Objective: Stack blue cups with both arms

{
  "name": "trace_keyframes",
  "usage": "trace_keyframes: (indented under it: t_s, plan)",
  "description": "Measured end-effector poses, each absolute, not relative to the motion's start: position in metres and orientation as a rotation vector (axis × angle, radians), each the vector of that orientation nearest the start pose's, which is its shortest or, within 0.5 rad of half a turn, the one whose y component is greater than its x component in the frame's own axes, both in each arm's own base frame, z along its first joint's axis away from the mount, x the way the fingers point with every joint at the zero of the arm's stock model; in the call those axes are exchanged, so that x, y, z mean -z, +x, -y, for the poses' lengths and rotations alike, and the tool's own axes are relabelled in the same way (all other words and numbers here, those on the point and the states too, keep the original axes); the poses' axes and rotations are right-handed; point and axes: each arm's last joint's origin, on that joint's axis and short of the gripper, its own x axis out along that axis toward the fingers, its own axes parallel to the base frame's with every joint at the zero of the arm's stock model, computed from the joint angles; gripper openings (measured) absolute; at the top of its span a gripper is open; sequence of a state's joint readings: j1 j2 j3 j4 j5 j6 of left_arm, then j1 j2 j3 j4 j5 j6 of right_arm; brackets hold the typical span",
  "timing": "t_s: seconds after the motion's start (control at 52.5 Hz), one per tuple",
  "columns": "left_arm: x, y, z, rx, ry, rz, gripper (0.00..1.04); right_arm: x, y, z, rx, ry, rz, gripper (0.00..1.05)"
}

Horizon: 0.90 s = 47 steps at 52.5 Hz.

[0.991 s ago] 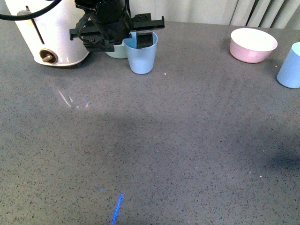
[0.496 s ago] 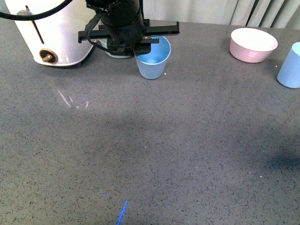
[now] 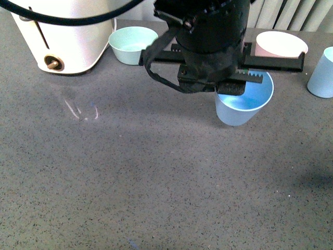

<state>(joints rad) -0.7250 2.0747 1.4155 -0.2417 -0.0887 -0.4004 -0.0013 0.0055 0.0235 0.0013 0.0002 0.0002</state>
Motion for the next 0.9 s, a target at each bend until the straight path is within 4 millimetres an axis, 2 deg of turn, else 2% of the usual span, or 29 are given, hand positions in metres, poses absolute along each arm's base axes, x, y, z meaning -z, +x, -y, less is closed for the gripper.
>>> trace_keyframes:
  t_s: [0.362,0.667,0.896]
  plan:
    - [-0.131,0.34,0.306,0.37,0.04,-0.964,0.02,-0.171,0.097,0.0,0.002,0.0,0.019,0.96]
    - [-0.132,0.349,0.315,0.355,0.047,-0.951,0.02,-0.171,0.097,0.0,0.002,0.0,0.019,0.96]
    - [-0.133,0.35,0.316,0.356,0.041,-0.947,0.3,-0.171,0.097,0.0,0.002,0.0,0.019,0.96]
